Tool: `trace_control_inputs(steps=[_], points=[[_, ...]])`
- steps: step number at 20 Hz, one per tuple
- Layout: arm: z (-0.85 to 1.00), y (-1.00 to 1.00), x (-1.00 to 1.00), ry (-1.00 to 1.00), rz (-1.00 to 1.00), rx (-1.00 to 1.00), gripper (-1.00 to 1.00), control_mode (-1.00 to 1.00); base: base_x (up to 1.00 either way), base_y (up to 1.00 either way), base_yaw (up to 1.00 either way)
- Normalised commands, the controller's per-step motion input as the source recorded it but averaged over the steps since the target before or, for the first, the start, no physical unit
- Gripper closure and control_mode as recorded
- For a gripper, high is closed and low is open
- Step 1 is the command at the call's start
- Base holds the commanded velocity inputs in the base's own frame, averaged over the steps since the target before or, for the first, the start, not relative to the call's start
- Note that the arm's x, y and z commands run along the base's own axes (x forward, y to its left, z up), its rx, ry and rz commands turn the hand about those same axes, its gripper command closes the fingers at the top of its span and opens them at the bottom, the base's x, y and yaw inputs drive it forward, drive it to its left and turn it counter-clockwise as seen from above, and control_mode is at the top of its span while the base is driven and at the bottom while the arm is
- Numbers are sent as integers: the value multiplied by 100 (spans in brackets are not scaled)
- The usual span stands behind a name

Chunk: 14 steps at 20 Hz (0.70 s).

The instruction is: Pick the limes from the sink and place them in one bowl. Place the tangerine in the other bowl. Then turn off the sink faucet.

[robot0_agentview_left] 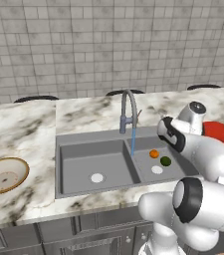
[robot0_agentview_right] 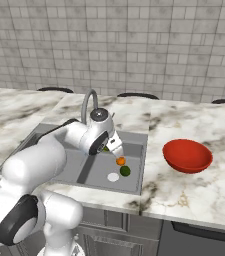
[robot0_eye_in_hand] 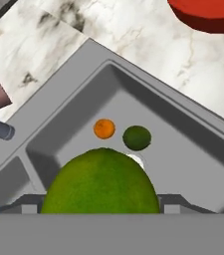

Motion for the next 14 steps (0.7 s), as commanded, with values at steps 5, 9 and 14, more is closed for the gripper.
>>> trace_control_inputs(steps=[5,9,14], points=[[1,-35,0,0,-12,0,100,-100,0,0,0],[0,0,8,0,0,-1,100,-100,0,0,0],[11,-24,6,5,-8,0,100,-100,0,0,0]])
